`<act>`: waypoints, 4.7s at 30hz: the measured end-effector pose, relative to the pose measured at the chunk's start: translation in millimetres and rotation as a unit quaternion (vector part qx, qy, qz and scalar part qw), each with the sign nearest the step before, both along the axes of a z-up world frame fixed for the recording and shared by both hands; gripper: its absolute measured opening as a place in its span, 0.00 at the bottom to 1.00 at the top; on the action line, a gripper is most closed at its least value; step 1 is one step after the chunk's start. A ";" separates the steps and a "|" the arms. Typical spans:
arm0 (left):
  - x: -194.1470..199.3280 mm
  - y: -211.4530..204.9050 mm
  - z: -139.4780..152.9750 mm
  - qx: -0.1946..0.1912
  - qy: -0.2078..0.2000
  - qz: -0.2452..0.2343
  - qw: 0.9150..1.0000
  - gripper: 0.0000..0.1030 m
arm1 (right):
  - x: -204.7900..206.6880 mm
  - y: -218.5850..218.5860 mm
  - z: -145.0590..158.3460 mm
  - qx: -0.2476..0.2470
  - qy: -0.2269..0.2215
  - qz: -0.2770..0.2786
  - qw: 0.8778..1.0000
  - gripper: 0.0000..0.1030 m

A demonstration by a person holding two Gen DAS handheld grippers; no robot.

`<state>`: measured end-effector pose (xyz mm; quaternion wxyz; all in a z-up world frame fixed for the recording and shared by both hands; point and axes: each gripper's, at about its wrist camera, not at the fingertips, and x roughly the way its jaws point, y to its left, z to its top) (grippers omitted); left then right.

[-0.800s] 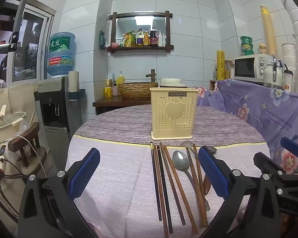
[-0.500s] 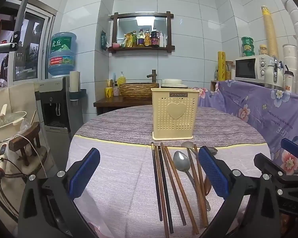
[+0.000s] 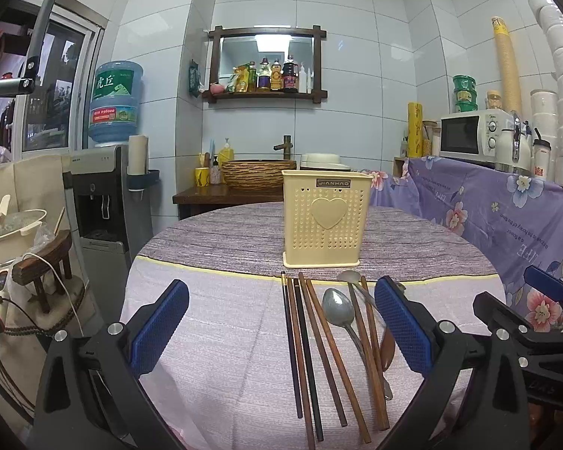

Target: Organize utensils

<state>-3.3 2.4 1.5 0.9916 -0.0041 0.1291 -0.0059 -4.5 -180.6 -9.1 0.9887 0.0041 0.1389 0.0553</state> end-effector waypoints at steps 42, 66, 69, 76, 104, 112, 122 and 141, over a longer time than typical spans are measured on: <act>0.5 1.3 -2.9 0.005 0.002 -0.001 1.000 0.95 | -1.6 2.1 2.4 -0.003 0.001 0.002 1.000 0.95; 0.5 1.6 -2.8 0.005 0.001 0.000 1.000 0.95 | -1.4 2.6 3.1 -0.005 0.001 0.002 1.000 0.95; 0.5 1.5 -2.8 0.005 0.001 0.000 1.000 0.95 | -1.2 2.7 4.0 -0.005 0.002 0.003 1.000 0.95; 4.0 4.4 -3.8 0.011 0.007 0.013 1.000 0.95 | 4.3 3.0 4.1 -0.013 0.010 -0.001 1.000 0.95; 134.5 38.5 -32.0 0.031 0.254 -0.029 0.966 0.75 | 137.9 10.6 -20.4 -0.023 0.204 0.005 0.979 0.94; 147.2 19.6 -47.0 0.047 0.298 -0.043 0.953 0.57 | 137.9 12.8 -20.2 -0.031 0.201 0.003 0.979 0.94; 151.8 15.3 -53.1 0.061 0.320 -0.041 0.945 0.52 | 141.3 17.7 -21.3 -0.038 0.205 0.008 0.978 0.94; 222.4 34.3 -51.3 0.046 0.353 -0.056 0.933 0.38 | 228.6 62.4 -12.7 -0.034 0.293 0.134 0.946 0.65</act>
